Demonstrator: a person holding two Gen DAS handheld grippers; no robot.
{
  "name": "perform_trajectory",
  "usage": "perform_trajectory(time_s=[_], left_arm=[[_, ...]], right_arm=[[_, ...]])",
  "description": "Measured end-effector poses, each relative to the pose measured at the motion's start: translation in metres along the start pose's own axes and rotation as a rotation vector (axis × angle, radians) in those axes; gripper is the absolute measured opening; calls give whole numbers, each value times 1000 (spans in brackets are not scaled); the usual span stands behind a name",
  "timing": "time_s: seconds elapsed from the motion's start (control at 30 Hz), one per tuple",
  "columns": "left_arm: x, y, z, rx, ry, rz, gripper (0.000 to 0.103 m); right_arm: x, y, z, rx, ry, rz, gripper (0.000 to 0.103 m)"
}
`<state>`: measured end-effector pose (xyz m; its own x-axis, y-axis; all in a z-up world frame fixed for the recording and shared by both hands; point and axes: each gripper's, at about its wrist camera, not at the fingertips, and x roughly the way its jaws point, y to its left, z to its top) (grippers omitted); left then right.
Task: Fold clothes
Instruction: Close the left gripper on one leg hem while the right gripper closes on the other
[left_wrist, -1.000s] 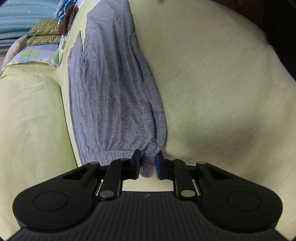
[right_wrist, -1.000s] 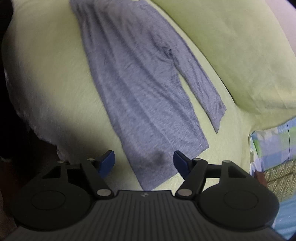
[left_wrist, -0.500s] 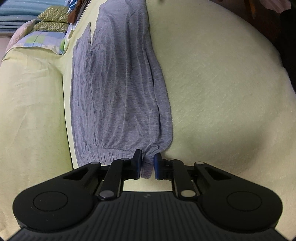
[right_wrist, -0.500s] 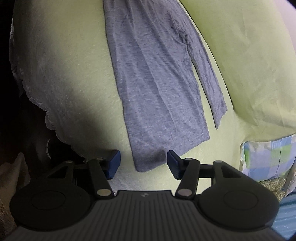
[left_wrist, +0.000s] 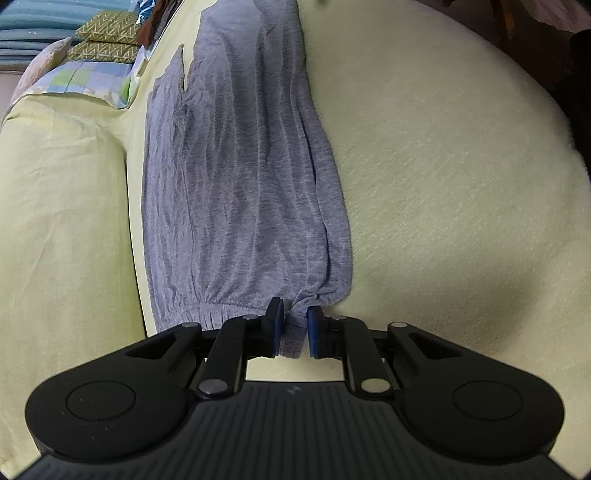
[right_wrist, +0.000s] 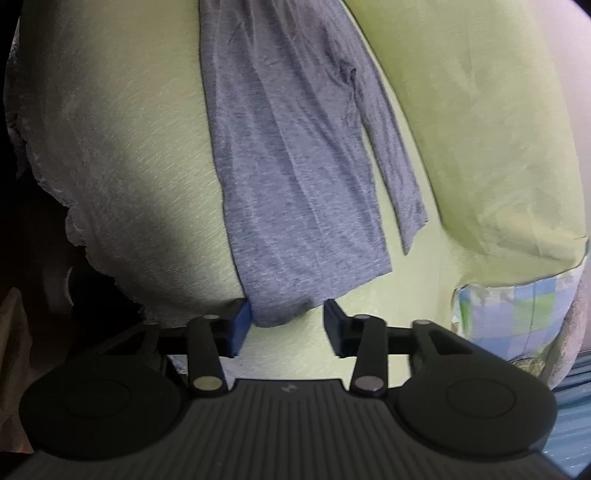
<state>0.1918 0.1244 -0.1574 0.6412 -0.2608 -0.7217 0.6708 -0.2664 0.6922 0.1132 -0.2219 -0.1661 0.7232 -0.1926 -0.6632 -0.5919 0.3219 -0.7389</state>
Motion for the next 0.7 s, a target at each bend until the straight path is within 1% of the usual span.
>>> perform_trajectory(time_s=[0.3, 0.37, 0.43, 0.6, 0.7], left_arm=[[-1, 0, -1, -34, 5, 5, 16], [-1, 0, -2, -41, 6, 7, 17], [-1, 0, -2, -44, 9, 6, 16], [-1, 0, -3, -48, 11, 7, 16], [0, 0, -3, -50, 12, 8, 16]], right_arm=[[-5, 10, 5, -72, -39, 0, 27], [-5, 10, 6, -70, -40, 0, 25], [-5, 8, 9, -57, -48, -2, 20], [-12, 6, 17, -35, -87, 7, 20], [-10, 12, 21, -62, -91, 3, 20]])
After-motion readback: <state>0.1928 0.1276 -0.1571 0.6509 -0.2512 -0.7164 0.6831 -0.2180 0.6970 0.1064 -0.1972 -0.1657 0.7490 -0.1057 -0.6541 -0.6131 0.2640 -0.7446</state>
